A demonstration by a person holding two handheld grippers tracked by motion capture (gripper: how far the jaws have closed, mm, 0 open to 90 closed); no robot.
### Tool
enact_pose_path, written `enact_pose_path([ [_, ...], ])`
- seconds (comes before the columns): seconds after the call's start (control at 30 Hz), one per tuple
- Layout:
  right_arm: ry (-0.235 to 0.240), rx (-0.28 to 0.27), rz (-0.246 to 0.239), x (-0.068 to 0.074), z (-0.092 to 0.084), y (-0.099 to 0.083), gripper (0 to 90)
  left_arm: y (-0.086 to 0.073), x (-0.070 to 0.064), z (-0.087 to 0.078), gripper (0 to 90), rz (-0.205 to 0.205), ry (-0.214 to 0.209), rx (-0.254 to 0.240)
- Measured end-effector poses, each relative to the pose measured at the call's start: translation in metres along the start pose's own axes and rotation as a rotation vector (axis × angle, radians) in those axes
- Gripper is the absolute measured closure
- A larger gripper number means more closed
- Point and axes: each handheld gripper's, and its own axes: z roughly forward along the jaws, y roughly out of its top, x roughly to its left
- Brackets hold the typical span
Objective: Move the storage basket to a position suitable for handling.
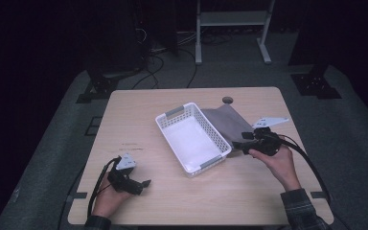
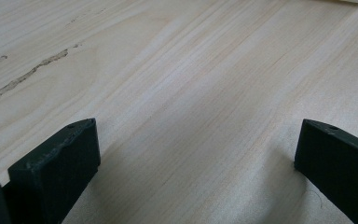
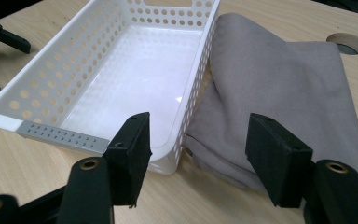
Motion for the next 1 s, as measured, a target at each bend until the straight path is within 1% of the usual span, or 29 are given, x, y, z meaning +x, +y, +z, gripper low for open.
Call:
enact_pose_path([
  [0.03, -0.004, 0.003, -0.005, 0.001, 0.002, 0.001, 40.2, 0.000, 0.000, 0.000, 0.0, 0.000, 0.000, 0.000],
  [0.13, 0.005, 0.010, -0.017, 0.003, 0.006, 0.005, 41.0, 0.000, 0.000, 0.000, 0.0, 0.000, 0.000, 0.000],
  [0.2, 0.016, 0.001, -0.019, 0.003, 0.009, 0.007, 42.1, 0.000, 0.000, 0.000, 0.0, 0.000, 0.000, 0.000],
  [0.23, 0.023, -0.001, -0.010, 0.002, 0.010, 0.008, 42.9, 0.000, 0.000, 0.000, 0.0, 0.000, 0.000, -0.002],
  [0.3, 0.016, 0.004, -0.010, 0.002, 0.013, 0.010, 43.2, 0.000, 0.000, 0.000, 0.0, 0.001, 0.000, 0.001],
  [0.5, 0.016, 0.018, -0.025, 0.004, 0.026, 0.021, 43.9, 0.000, 0.000, 0.000, 0.0, 0.005, 0.001, 0.002],
  [0.53, 0.016, 0.018, -0.025, 0.004, 0.026, 0.021, 43.9, 0.000, 0.000, 0.000, 0.0, 0.005, 0.001, 0.002],
  [0.57, 0.014, 0.022, -0.034, 0.004, 0.029, 0.024, 44.2, 0.000, 0.000, 0.000, 0.0, 0.005, 0.001, 0.005],
  [0.73, 0.022, 0.025, -0.031, 0.005, 0.036, 0.028, 45.3, 0.000, 0.000, 0.000, 0.0, 0.004, 0.000, 0.004],
  [0.87, 0.007, 0.038, -0.025, 0.002, 0.044, 0.029, 46.7, 0.000, 0.000, 0.000, 0.0, 0.005, 0.001, 0.005],
  [1.0, 0.002, 0.043, -0.038, 0.002, 0.053, 0.032, 48.7, 0.000, 0.000, 0.000, 0.0, 0.005, 0.001, 0.002],
])
